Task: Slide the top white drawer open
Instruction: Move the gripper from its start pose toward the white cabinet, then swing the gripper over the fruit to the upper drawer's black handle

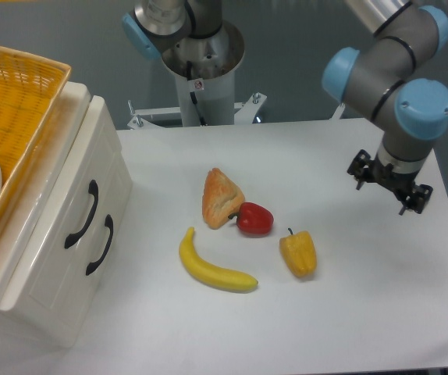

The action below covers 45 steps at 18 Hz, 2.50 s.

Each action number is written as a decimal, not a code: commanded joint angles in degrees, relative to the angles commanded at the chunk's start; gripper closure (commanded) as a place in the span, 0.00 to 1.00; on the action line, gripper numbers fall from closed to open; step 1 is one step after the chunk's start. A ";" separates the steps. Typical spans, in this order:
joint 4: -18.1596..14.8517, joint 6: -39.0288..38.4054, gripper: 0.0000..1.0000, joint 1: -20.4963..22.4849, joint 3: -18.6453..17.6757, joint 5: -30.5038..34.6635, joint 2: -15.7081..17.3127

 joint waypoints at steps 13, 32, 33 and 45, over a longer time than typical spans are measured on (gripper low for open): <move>-10.20 -22.23 0.00 -9.22 -2.03 -8.26 8.35; -14.15 -43.77 0.00 -24.35 -2.03 -20.90 10.73; -14.07 -44.47 0.00 -24.43 -2.03 -22.40 10.81; -11.26 -49.40 0.00 -28.83 -1.15 -26.81 9.59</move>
